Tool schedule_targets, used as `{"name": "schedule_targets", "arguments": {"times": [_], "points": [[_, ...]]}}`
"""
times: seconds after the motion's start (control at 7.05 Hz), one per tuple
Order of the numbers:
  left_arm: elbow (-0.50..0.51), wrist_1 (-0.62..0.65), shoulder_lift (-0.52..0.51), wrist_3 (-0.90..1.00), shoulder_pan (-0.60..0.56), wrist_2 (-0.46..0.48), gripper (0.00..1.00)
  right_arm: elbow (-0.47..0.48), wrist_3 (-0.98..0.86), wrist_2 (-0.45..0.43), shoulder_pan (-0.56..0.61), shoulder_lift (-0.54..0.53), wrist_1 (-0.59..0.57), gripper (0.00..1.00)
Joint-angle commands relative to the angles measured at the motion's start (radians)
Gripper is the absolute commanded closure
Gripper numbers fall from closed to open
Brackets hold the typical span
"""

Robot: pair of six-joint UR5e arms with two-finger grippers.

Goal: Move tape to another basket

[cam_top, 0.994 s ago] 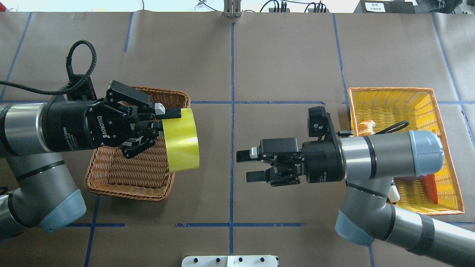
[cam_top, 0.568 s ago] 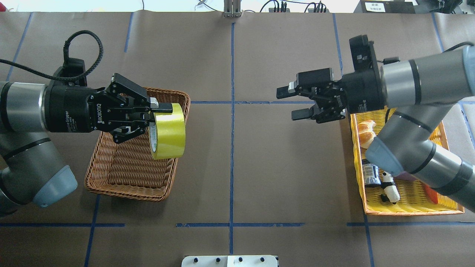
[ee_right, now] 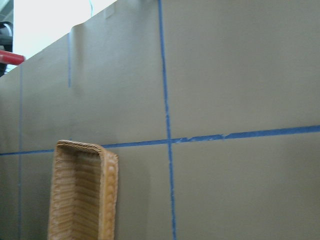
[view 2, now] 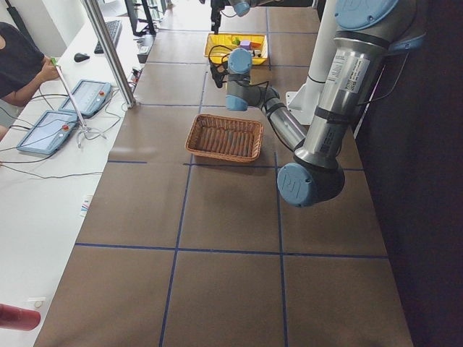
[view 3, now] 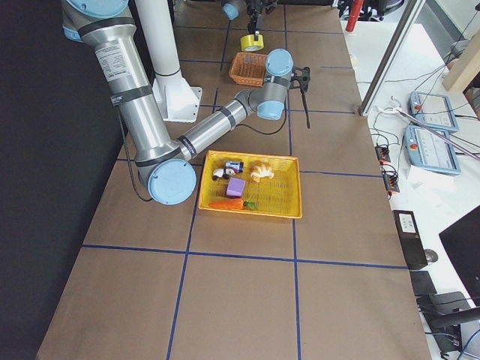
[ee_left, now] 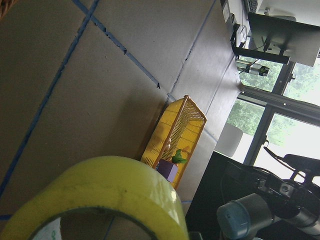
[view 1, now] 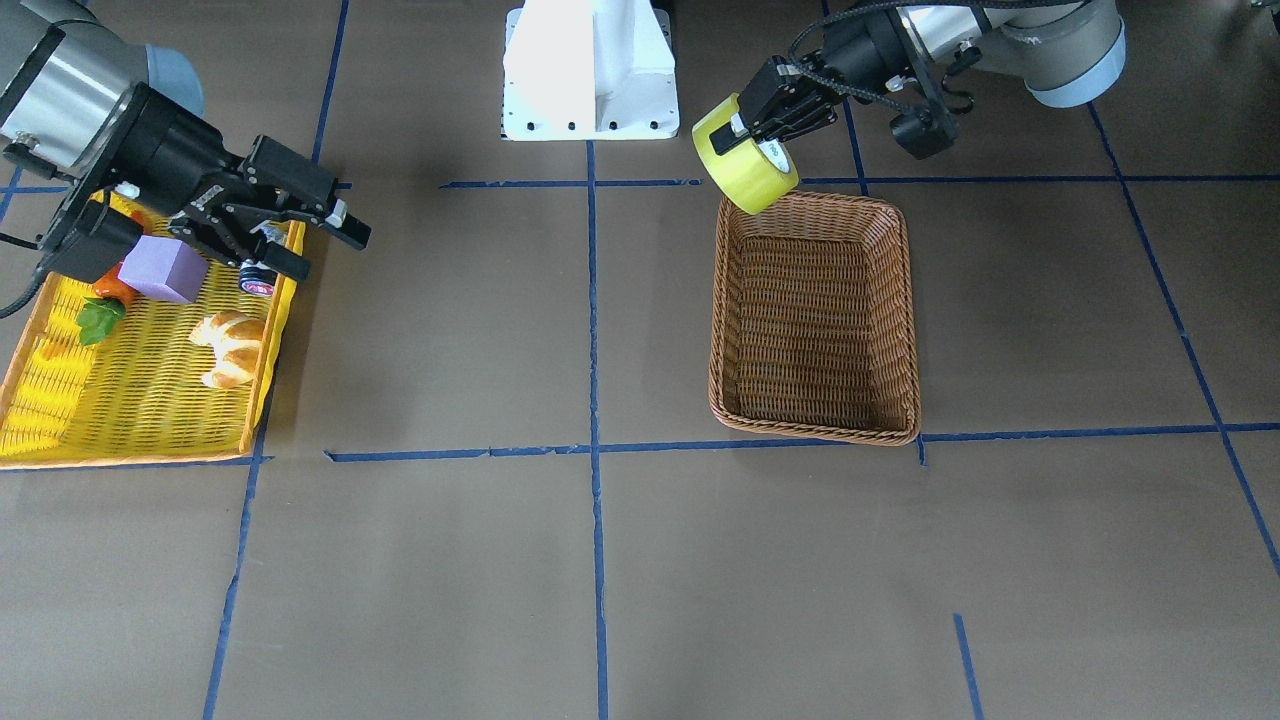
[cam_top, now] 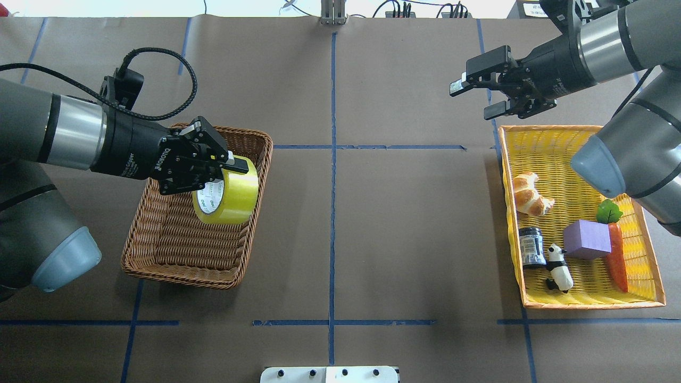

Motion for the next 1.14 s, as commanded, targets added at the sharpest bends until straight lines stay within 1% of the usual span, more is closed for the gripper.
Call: {"name": "schedule_targets", "arguments": {"times": [0.0,0.14,0.28,0.43,0.57,0.71,0.85,0.99], "points": [[-0.025,0.27,-0.008,0.226,0.008,0.006,1.0,0.007,-0.266,-0.152,-0.011,-0.004,-0.282,0.0],[-0.025,0.375,-0.009,0.34,0.008,0.011,1.0,0.008,-0.375,-0.212,-0.031,-0.002,-0.42,0.0],[-0.025,0.455,-0.012,0.436,0.014,0.047,1.0,0.048,-0.52,-0.3,-0.048,0.001,-0.605,0.0],[-0.024,0.527,-0.019,0.515,0.05,0.112,1.0,0.124,-0.66,-0.369,-0.057,0.007,-0.796,0.0],[-0.021,0.632,-0.05,0.589,0.093,0.19,1.0,0.18,-0.771,-0.401,-0.049,0.008,-0.926,0.0],[-0.005,0.735,-0.098,0.667,0.141,0.276,1.0,0.195,-0.807,-0.4,-0.039,-0.004,-0.936,0.0],[0.036,0.789,-0.123,0.728,0.155,0.336,1.0,0.191,-0.807,-0.389,-0.017,-0.019,-0.939,0.0],[0.095,0.782,-0.123,0.791,0.153,0.358,1.0,0.189,-0.815,-0.376,0.01,-0.048,-0.935,0.0]]}}
